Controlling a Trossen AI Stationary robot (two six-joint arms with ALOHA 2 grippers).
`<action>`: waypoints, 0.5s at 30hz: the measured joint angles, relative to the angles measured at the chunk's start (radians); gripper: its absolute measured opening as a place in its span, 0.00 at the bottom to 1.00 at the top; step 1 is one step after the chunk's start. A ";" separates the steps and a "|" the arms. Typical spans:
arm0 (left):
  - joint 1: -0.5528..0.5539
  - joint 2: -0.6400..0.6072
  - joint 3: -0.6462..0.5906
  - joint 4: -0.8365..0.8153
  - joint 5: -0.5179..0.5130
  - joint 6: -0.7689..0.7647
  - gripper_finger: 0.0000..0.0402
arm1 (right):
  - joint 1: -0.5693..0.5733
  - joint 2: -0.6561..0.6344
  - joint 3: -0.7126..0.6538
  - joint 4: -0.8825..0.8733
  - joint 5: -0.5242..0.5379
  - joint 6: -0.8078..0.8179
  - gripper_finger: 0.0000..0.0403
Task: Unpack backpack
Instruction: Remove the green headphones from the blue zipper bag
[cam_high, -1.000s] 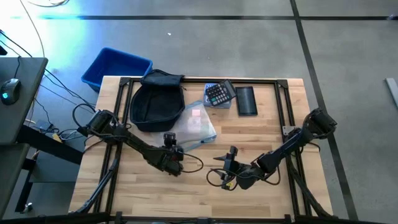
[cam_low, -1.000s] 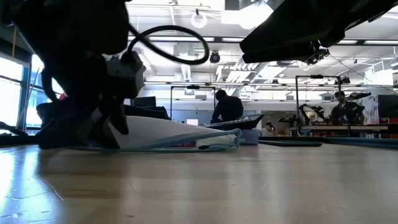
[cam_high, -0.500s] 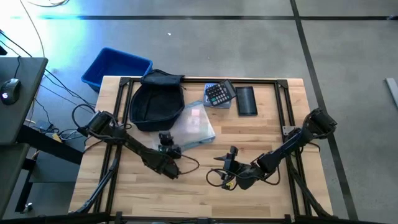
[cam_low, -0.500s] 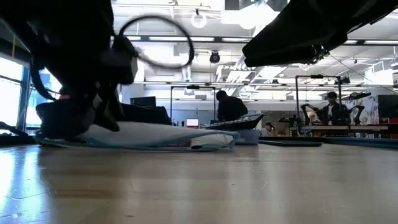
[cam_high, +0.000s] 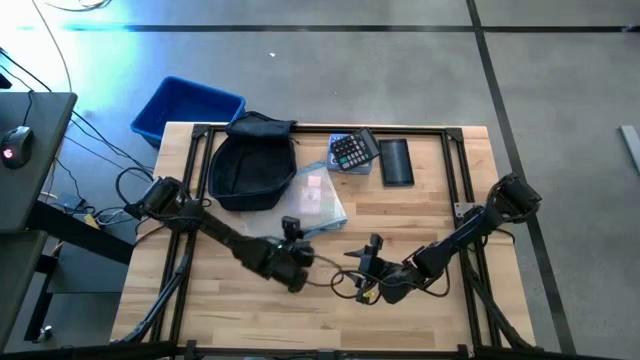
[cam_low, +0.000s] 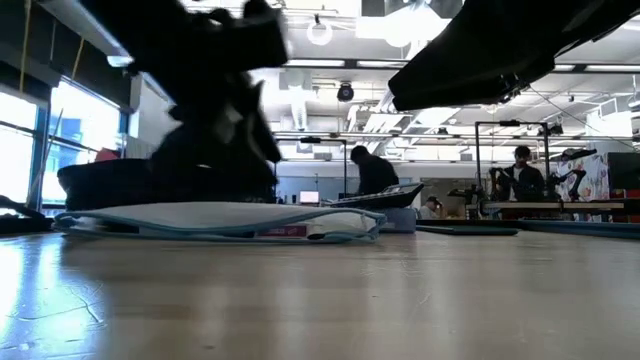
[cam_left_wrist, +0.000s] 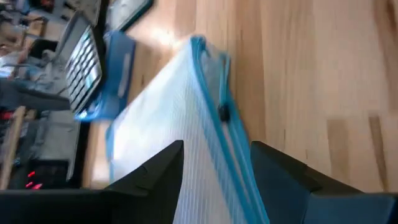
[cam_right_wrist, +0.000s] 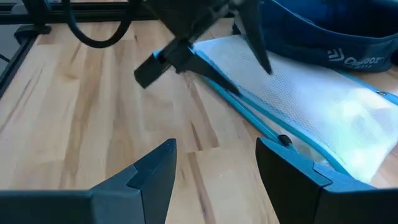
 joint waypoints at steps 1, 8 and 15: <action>0.017 0.006 -0.005 0.047 0.020 0.037 0.43 | -0.003 0.000 0.000 0.000 0.000 0.000 0.50; 0.108 0.117 -0.048 0.245 0.088 0.241 0.43 | -0.015 0.000 0.000 -0.008 -0.005 0.024 0.50; 0.098 0.167 -0.044 0.123 -0.253 0.188 0.43 | -0.014 0.000 0.000 -0.025 -0.011 0.025 0.50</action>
